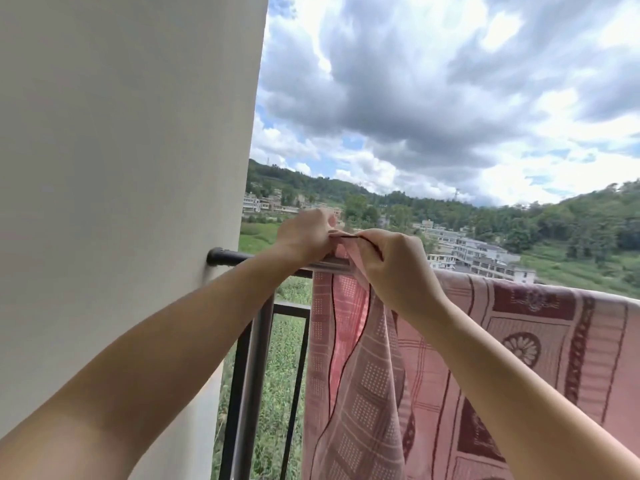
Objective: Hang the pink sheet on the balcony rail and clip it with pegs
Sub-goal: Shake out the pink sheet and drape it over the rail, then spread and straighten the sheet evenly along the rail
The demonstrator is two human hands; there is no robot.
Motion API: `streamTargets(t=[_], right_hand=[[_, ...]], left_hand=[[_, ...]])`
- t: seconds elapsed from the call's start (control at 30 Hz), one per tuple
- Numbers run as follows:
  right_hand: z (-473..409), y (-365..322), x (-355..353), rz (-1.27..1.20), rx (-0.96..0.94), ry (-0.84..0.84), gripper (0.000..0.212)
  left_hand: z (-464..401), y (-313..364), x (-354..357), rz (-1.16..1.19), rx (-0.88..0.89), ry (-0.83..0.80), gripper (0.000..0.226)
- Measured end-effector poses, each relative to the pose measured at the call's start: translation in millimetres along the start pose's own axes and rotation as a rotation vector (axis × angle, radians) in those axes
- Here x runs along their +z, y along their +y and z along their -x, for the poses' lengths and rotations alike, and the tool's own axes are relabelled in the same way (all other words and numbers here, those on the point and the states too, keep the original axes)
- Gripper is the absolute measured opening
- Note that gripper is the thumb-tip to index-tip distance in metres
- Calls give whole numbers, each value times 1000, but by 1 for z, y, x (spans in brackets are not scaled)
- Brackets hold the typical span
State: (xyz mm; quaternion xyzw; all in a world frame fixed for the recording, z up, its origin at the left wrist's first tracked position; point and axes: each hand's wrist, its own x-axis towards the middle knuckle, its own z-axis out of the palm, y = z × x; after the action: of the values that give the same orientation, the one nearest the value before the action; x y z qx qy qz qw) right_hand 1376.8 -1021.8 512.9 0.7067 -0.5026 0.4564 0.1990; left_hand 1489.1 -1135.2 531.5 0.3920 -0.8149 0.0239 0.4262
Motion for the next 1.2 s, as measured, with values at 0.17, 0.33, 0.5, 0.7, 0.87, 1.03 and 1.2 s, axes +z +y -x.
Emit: streamTargets(t=[0.17,0.33,0.5,0.7,0.87,1.03,1.2], right_hand=[[5,-7,12,-59,-9,-11,26],[4,-43,61,-38,-106,-171,27],[33,-67,109,112,-247,-560,35],[51,-48,119,33,-269,-881,56],[78,-18,102,-1,-202,-926,67],[108,21,65,-55,-63,-909,61],[139,69,17,12,70,-876,49]], left_hand=[[-19,-35,-37,-413,-48,20,22],[9,-94,-39,-321,-247,-259,19],[84,-143,-14,466,-465,-314,18],[93,-120,-18,815,-503,-126,18],[94,-89,-4,1144,-484,-143,52],[97,-69,10,1080,-590,242,46],[97,-8,15,601,-420,861,29]])
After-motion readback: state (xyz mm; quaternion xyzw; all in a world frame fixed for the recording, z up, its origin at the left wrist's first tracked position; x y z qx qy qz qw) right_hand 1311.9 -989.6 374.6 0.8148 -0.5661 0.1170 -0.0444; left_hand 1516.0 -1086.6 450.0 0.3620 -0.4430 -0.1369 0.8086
